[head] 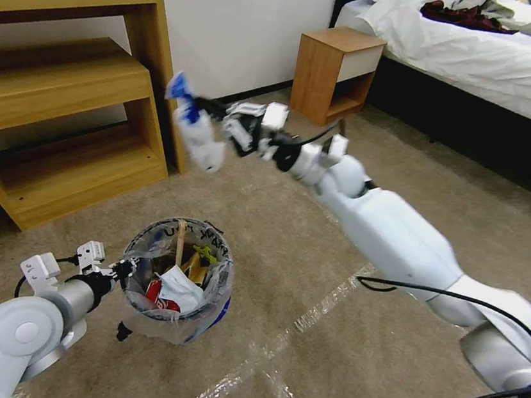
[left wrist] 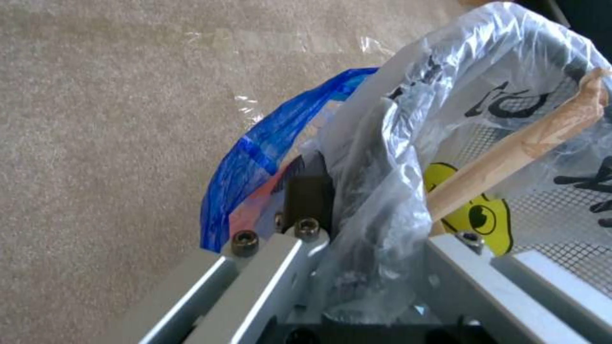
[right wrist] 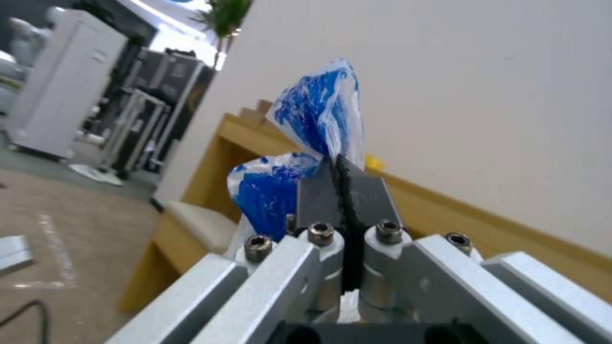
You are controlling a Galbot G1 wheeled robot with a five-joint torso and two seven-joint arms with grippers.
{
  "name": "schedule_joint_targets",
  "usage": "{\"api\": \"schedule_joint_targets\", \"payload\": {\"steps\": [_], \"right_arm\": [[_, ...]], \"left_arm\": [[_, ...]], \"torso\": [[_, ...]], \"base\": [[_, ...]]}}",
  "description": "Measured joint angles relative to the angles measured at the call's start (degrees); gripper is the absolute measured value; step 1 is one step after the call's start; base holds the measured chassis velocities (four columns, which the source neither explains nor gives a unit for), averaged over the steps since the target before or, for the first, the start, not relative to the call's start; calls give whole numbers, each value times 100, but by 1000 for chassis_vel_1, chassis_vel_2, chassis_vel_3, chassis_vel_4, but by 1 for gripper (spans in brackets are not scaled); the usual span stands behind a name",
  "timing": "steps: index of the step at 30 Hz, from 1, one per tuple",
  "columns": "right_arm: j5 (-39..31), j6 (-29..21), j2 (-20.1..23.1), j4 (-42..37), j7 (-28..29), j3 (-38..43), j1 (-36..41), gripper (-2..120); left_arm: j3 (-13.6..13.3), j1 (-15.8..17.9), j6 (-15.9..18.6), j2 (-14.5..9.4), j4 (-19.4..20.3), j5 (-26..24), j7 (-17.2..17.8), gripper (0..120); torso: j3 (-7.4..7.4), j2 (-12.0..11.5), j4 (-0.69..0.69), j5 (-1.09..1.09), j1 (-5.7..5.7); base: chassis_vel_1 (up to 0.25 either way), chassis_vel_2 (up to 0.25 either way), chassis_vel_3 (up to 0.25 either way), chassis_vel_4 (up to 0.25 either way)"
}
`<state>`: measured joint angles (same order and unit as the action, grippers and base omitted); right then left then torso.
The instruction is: Pick up the trash bin and place the garbage on the floor into it.
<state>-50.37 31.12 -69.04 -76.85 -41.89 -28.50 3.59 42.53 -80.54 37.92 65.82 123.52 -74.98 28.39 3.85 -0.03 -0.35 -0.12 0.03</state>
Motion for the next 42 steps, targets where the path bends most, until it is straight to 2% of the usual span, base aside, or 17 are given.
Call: {"api": "schedule_joint_targets", "payload": {"steps": [5, 13, 42], "right_arm": [[153, 56, -297, 138, 4, -337, 169, 0], [353, 153, -474, 416, -32, -639, 432, 0], [872, 358, -416, 806, -175, -728, 1219, 0]], "left_arm": [[41, -36, 0, 32, 41, 0, 6, 0], [44, -29, -1, 56, 57, 0, 22, 0], [58, -76, -4, 88, 122, 15, 48, 0]], "torso": [[0, 0, 0, 0, 0], [0, 0, -1, 1, 0], [0, 0, -1, 2, 0]], "base": [[0, 0, 0, 0], [0, 0, 0, 0], [0, 0, 0, 0]]}}
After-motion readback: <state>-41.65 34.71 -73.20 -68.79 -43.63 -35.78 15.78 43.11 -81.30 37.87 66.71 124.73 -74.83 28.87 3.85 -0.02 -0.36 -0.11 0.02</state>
